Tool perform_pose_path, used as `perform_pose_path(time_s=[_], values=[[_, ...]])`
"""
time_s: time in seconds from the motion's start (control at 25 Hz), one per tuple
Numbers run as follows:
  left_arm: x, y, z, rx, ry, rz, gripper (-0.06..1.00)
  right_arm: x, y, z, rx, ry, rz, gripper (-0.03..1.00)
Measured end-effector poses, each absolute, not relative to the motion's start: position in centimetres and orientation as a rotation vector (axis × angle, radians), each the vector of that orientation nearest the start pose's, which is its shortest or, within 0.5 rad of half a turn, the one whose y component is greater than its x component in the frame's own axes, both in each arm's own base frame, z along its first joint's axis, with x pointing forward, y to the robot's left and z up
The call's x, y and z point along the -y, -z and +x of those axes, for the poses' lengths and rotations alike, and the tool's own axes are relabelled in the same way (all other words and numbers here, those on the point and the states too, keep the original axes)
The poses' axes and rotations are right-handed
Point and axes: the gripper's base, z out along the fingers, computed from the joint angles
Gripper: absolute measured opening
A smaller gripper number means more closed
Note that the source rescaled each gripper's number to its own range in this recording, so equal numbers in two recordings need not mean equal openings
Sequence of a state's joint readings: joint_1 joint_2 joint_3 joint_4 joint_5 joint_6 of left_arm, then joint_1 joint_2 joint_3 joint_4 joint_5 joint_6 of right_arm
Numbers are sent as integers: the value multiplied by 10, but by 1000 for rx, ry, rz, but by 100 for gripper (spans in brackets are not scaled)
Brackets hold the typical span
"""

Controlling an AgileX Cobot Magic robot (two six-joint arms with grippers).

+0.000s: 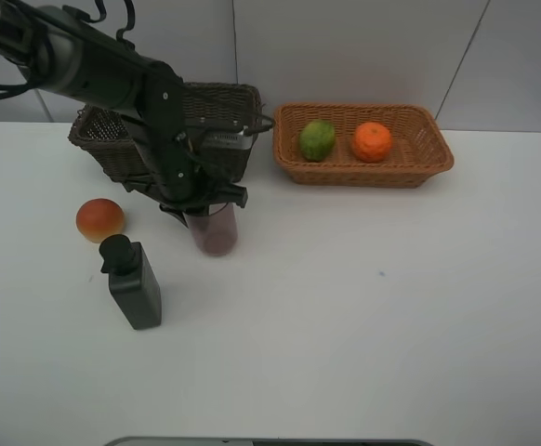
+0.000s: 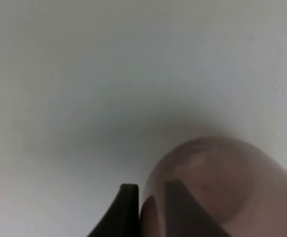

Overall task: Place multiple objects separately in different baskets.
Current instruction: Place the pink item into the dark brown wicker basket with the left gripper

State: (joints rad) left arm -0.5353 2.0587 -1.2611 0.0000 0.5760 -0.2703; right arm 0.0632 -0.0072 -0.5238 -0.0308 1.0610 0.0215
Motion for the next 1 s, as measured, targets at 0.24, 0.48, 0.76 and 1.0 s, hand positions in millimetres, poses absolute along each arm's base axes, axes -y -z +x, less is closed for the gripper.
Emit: perform_pose_path(time_s=[0.24,0.48,0.76,1.0], values=[[205,-163,345,-2795,192,372,0,3,-284,-9,-2013,-17,-40,55],[208,-207,353,-2789,191,321,0,3,-284,-9,-2013,-17,-40,55],[200,-259,381,-2660,184,244,0,3,-284,-9,-2013,-17,-40,55],[176,-271,402,-2529,61,253,0,3,-284,-9,-2013,-17,-40,55]])
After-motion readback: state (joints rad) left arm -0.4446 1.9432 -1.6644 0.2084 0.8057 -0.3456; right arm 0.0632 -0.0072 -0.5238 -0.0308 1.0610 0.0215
